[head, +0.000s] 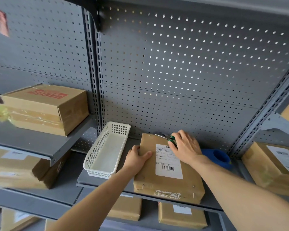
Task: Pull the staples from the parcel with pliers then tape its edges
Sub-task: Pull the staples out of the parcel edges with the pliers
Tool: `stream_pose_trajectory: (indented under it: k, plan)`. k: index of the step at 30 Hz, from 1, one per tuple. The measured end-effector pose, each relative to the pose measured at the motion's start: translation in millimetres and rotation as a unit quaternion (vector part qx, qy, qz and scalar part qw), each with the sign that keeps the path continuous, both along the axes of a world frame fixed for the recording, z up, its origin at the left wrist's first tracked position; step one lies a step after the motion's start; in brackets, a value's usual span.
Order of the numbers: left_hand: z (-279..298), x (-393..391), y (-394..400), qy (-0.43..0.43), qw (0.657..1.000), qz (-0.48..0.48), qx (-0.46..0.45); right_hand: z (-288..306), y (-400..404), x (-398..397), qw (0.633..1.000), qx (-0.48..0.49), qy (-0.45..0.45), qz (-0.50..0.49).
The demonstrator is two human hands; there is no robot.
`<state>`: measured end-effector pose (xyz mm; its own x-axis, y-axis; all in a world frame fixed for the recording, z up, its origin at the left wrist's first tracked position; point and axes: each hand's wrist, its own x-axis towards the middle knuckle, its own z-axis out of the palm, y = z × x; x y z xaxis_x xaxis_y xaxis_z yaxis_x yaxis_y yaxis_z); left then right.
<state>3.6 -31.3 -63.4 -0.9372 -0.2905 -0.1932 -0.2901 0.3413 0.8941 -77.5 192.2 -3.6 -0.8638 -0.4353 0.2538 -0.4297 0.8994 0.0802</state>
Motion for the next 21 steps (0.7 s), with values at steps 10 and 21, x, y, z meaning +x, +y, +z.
stream_pose_trajectory:
  k: [10,21]
  plan:
    - [-5,0,1,0.008,1.000,0.012,0.012,-7,-22,-13,0.999,0.044,-0.004,0.012]
    - [-5,2,1,0.006,1.000,0.011,0.029,-12,-27,-22,0.999,0.048,-0.016,0.016]
